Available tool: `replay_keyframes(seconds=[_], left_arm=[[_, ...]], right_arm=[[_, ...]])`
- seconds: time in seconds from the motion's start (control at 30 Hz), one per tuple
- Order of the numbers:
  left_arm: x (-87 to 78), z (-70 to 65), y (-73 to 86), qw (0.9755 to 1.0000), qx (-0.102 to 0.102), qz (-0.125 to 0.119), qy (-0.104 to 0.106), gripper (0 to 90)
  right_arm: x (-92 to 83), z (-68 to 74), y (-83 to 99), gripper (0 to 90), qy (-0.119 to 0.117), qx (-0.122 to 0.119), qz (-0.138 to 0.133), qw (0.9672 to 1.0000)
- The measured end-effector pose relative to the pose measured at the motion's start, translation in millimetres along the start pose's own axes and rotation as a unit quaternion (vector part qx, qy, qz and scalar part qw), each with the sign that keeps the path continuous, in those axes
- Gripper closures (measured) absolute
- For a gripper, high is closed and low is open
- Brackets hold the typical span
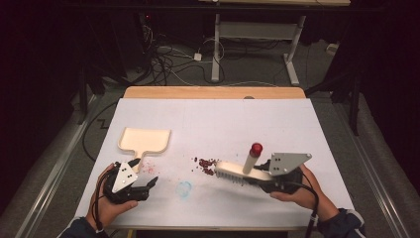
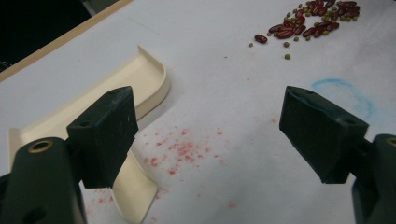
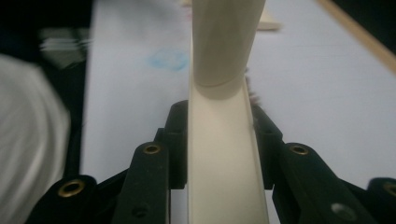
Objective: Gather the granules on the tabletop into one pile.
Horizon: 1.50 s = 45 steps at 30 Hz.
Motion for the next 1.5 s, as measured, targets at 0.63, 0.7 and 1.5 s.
replay_keyframes(seconds=[0.63, 0.7, 1.5], left_arm=[[7.0, -3.3, 1.1, 0.9998, 0.002, 0.009, 0.019, 18.6], [7.3, -3.5, 1.3, 0.9998, 0.001, 0.008, 0.021, 18.6], [-8.1, 5.6, -0.5, 0.9995, -0.023, -0.02, 0.002, 18.8]], right_arm=[[78.7, -19.0, 0.5, 67.4, -0.115, -0.054, -0.017, 0.9917], [85.8, -19.3, -5.0, 67.4, -0.113, -0.052, -0.022, 0.992], [138.2, 35.1, -76.0, 67.5, 0.081, 0.228, -0.001, 0.9702]])
Point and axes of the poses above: each handheld gripper's, and its own axes: x roughly forward along the jaws, y roughly out of its underside, z roughly to its left, the point moved 8 cm from there along x, roughly forward along the jaws, and after that the axes turned 15 degrees about y, right-handed, at the moved point
